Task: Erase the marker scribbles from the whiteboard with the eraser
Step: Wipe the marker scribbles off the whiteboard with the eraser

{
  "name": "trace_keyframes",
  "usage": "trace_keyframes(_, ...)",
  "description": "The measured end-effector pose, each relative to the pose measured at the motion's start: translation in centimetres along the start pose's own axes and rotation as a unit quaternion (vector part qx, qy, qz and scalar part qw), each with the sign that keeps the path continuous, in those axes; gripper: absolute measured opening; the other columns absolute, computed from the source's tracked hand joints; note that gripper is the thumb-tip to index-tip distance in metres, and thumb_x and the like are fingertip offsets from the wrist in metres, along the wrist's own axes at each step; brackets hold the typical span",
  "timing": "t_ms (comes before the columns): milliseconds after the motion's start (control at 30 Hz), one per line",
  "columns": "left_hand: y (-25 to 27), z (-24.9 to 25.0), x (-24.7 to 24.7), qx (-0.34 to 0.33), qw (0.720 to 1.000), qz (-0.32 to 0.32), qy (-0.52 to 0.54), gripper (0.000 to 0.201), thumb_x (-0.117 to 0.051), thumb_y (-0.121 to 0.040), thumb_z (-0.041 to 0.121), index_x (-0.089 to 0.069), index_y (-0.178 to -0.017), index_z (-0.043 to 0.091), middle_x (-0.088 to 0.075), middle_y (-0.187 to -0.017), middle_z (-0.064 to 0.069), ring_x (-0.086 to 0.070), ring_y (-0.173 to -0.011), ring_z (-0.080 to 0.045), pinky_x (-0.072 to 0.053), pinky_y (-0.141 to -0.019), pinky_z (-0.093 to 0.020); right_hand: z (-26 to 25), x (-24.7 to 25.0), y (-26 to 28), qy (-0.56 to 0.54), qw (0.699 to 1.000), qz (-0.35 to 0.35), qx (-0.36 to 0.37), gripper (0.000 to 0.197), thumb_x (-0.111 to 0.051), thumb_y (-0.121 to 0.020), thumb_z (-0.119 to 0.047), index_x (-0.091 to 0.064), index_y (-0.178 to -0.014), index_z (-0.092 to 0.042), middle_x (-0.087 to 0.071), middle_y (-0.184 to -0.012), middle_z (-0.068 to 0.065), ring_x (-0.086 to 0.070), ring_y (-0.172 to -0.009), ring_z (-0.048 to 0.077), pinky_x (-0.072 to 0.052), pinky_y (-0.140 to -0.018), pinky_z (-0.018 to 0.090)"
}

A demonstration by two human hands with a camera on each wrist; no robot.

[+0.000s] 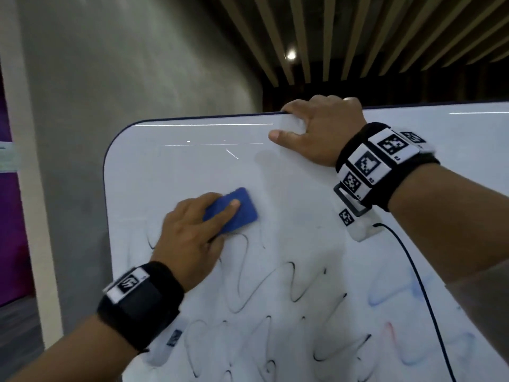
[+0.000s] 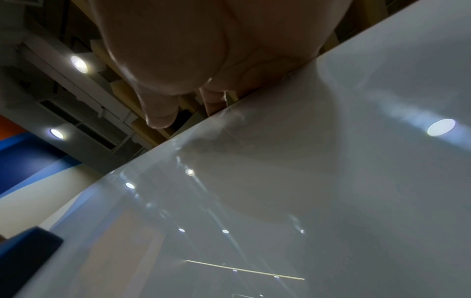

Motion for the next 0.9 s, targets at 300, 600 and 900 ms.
trace_keyframes(300, -3.4, 7.5, -2.9, -0.059, 0.998, -0.036, 0.011, 0.060, -0.064, -0.077, 0.011, -0.064, -0.136, 0.025, -0.060, -0.133, -0.011, -0.058, -0.098, -0.035, -0.046, -0.081, -0.043, 0.1, -0.2, 0.0, 0.001, 1.000, 0.013, 0.011, 0.083, -0.017, -0.077, -0.087, -0.043, -0.137, -0.036, -0.057, -0.127, 0.008, -0.052, -0.117, 0.031, -0.034, -0.099, 0.049)
trace_keyframes(600, 6.0, -4.7, 2.7, 0.122, 0.991, -0.008, -0.050, 0.064, -0.069, -0.080, 0.016, -0.054, -0.142, 0.025, -0.055, -0.134, -0.011, -0.054, -0.108, -0.037, -0.051, -0.090, -0.051, 0.1, -0.6, -0.1, 0.010, 0.999, 0.033, 0.014, 0.091, -0.014, -0.074, -0.092, -0.045, -0.136, -0.033, -0.059, -0.123, 0.012, -0.055, -0.113, 0.036, -0.036, -0.097, 0.052)
trace_keyframes(900, 5.9, -1.9, 1.0, 0.097, 0.994, -0.033, -0.023, 0.063, -0.065, -0.081, 0.017, -0.055, -0.143, 0.025, -0.054, -0.138, -0.012, -0.053, -0.112, -0.034, -0.044, -0.094, -0.042, -0.9, -0.2, 0.4, -0.011, 0.998, 0.055, 0.003, 0.090, -0.020, -0.071, -0.096, -0.046, -0.129, -0.032, -0.062, -0.109, 0.015, -0.058, -0.098, 0.042, -0.045, -0.089, 0.056)
Point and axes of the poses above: each hand's wrist, its own y-axis away from the middle knuckle, its own x-axis out of the back of the hand, z = x × y, the point moved 2 cm from there along -y, towards the middle knuckle
